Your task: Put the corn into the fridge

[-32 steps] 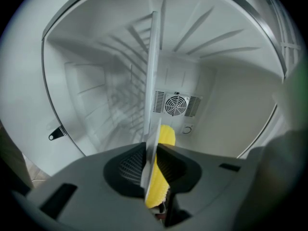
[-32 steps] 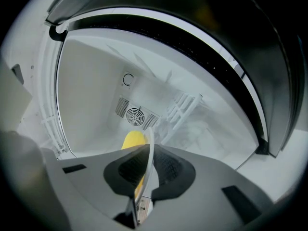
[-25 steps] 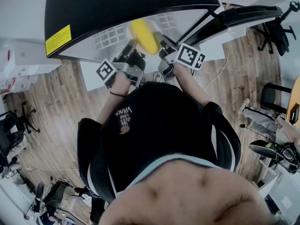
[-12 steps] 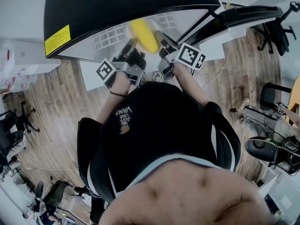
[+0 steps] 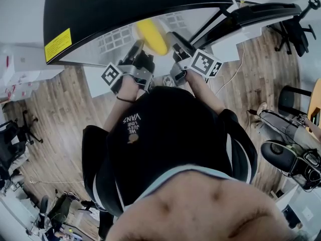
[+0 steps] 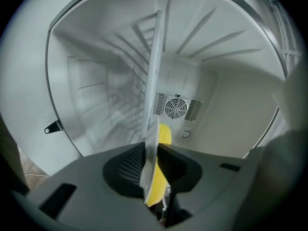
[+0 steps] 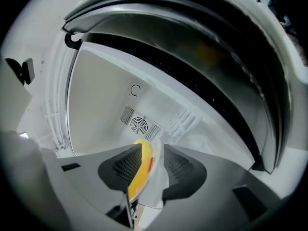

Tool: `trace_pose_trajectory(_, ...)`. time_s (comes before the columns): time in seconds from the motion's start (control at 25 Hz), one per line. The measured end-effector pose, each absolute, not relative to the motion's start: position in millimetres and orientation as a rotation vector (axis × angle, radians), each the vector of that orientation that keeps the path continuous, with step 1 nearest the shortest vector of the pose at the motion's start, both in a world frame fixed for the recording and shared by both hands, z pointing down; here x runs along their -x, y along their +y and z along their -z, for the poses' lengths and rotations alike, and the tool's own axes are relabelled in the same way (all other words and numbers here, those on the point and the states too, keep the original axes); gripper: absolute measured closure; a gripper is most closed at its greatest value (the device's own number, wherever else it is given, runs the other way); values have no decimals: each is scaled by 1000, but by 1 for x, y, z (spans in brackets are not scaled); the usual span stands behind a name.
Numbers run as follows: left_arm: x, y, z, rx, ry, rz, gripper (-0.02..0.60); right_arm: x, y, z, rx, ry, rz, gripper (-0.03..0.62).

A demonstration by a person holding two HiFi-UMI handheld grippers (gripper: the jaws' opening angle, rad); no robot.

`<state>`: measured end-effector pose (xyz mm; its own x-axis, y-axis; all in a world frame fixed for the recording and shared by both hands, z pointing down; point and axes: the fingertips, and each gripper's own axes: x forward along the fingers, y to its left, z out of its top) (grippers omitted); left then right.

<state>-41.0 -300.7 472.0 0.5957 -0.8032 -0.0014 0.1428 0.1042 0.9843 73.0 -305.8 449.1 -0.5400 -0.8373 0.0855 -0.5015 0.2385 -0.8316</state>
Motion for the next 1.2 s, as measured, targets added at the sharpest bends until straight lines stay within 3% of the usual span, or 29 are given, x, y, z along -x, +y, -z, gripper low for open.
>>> trace_pose_trajectory(0.68,41,-301,-472,-1279,-648,782,525,-67,-274,-404,1384,2550,553,328)
trace_pose_trajectory(1.2,41,-300,-472,-1279,-650,789,525,-53,-253,-424,1526,2777,333,247)
